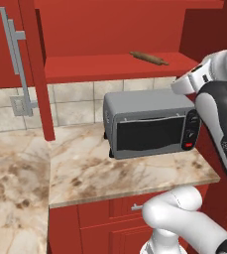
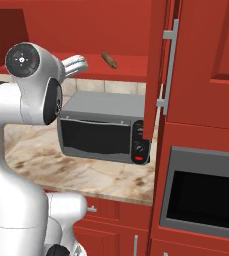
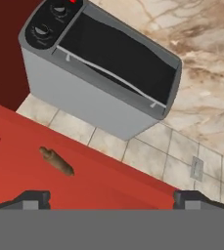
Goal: Open the cabinet, retrieve the rolling pin, and place it next to the meat on the cutting board to prepare for tenderizing.
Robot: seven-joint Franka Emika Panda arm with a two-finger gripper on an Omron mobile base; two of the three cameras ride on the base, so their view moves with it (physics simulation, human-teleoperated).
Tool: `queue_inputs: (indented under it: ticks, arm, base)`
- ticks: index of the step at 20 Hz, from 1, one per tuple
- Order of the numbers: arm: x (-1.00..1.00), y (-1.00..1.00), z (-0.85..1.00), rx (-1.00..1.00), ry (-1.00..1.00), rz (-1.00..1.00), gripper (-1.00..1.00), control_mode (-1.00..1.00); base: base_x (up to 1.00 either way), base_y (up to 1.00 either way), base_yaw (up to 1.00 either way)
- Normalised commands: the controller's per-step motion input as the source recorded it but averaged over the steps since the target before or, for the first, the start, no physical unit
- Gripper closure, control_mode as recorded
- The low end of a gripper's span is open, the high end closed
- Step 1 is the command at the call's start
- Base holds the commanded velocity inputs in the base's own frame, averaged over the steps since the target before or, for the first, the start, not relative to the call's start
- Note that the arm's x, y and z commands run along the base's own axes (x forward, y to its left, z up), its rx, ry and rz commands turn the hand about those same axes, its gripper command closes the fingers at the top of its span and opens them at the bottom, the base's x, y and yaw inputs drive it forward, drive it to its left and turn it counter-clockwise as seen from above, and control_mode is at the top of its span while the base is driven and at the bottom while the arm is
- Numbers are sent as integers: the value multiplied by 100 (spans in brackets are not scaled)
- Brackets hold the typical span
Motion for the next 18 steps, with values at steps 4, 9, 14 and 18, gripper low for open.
queue_inputs:
  ticks: [4,9,14,18]
  arm:
    - [40,-28,0,0,9,0,-100,-100]
    - [44,-11,8,0,10,-3,-100,-100]
    - [42,0,9,0,8,-4,-100,-100]
    - [29,0,13,0,2,-2,-100,-100]
  base:
    - [0,0,0]
    - [0,0,0]
    - [0,0,0]
    - [0,0,0]
